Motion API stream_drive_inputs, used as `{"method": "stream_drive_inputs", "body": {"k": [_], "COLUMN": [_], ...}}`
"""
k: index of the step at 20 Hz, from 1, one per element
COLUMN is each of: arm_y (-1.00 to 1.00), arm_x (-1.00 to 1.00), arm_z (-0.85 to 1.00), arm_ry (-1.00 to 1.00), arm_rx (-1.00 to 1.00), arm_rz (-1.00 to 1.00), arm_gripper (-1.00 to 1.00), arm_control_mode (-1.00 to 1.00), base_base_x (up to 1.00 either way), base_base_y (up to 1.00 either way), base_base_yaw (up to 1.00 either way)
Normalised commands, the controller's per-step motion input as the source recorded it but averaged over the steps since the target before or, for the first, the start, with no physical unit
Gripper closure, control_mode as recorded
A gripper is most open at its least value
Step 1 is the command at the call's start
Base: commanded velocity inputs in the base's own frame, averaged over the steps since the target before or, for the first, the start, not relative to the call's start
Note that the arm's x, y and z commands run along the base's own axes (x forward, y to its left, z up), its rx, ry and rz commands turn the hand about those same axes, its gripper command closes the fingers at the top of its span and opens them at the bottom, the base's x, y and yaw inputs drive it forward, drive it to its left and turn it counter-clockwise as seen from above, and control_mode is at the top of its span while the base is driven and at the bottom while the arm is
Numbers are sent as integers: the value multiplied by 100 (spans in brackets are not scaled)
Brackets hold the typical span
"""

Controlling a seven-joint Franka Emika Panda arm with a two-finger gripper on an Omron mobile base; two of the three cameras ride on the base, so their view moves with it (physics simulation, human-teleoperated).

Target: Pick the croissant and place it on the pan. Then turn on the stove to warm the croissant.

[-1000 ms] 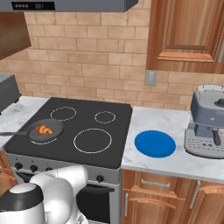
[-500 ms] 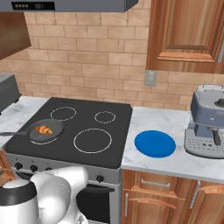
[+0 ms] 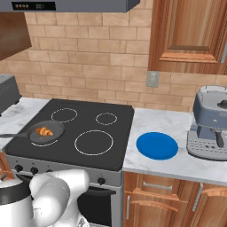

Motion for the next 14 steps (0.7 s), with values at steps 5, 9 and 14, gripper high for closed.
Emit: {"method": "stream_drive_inputs", "body": {"k": [5,9,14], "arm_y": [0,0,0], "arm_x": [22,24,21], "arm_z": [-7,-11,-19], "arm_ry": [0,0,0], "arm_rx": [-2,-3,-4], "arm_rz": [0,0,0], "arm_gripper": [-100,-100,-100], "arm_control_mode": [-100,-100,-100], "base_base_x": [0,0,0], "base_base_y": [0,0,0], "base_base_yaw": [0,0,0]}}
